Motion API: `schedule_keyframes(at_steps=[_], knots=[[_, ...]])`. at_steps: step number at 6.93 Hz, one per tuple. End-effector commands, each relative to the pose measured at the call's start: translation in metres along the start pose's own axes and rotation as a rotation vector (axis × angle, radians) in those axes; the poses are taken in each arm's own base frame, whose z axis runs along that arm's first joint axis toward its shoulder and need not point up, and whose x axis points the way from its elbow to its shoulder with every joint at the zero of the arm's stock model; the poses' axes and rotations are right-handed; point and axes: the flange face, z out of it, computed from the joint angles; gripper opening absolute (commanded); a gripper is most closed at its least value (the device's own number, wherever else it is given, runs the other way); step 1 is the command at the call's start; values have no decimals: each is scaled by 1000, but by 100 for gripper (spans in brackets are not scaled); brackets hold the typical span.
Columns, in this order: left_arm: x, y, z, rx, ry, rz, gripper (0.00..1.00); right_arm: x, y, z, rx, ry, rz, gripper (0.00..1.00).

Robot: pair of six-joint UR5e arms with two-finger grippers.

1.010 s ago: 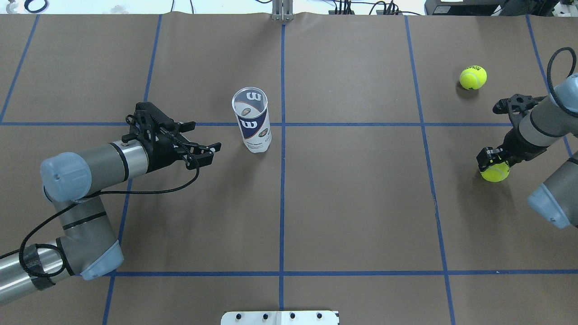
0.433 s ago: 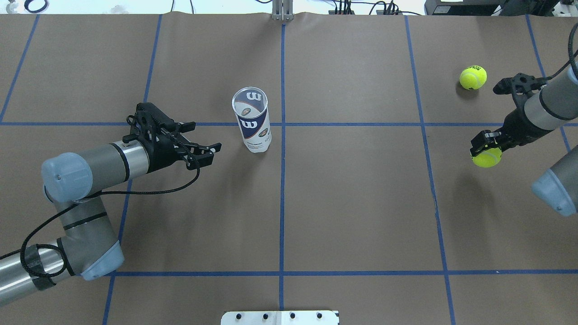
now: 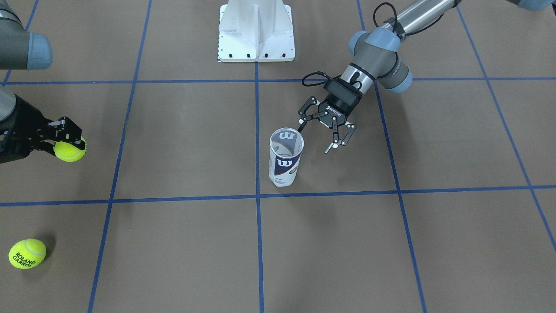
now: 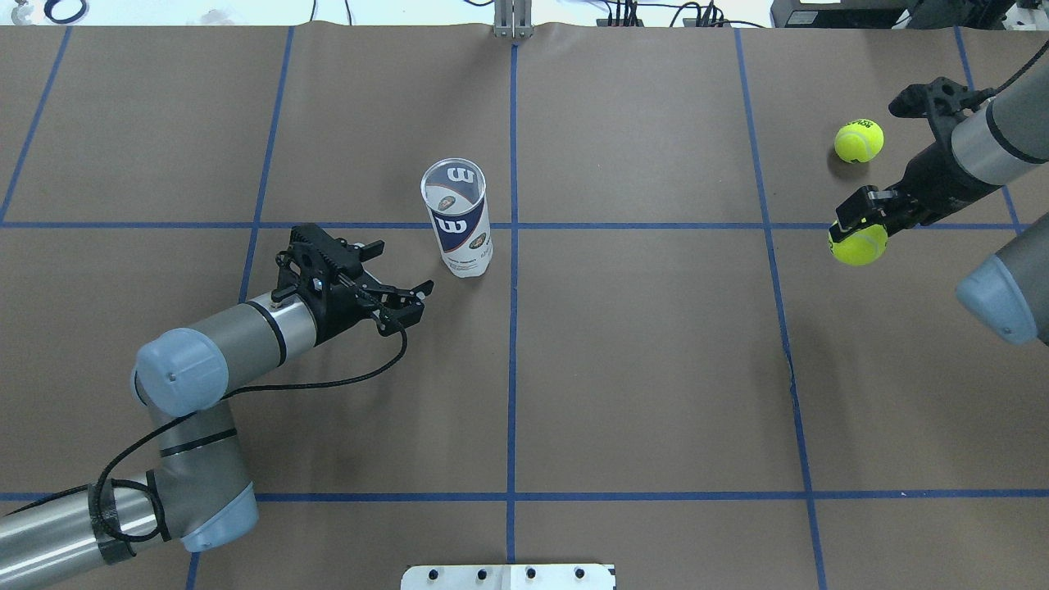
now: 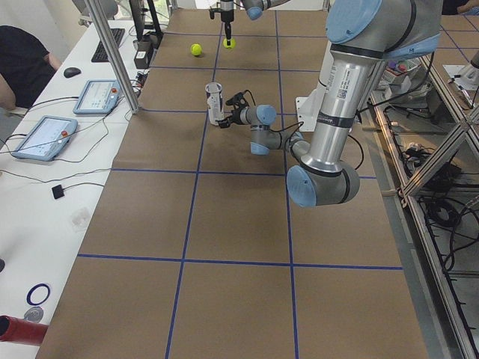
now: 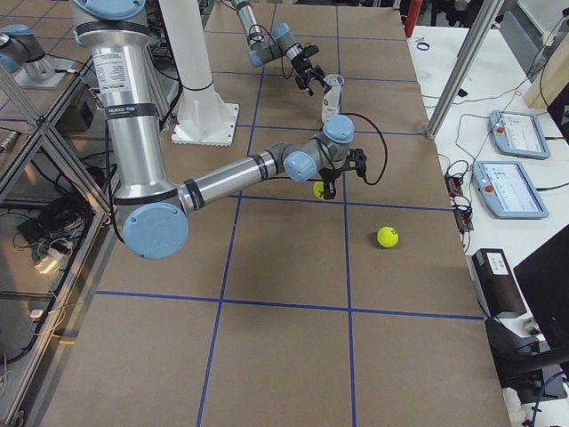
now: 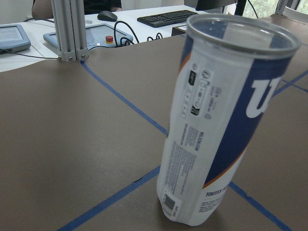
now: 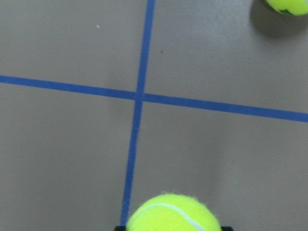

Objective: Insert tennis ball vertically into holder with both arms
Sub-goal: 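Grasp the yellow ball with the right gripper while left gripper grips the can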

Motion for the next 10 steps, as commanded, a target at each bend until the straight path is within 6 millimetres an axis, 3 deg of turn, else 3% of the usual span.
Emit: schedule_keyframes(at_steps=[1,2,5,8,10], knots=[[23,-15,14,39,0,3,99,-28,-17,-20,16,-55,26,0],[29,-20,23,44,1,2,99,-44,-26,-25,27,-68,40,0],[20,-20,27,46,-34,11,99,-82,-46,-42,31,-74,64,0],[28,-22,52,45,-57,15,99,-93,-50,-46,36,-82,53,0],[23,-23,55,45,-67,17,99,-95,-51,-47,37,-83,51,0]])
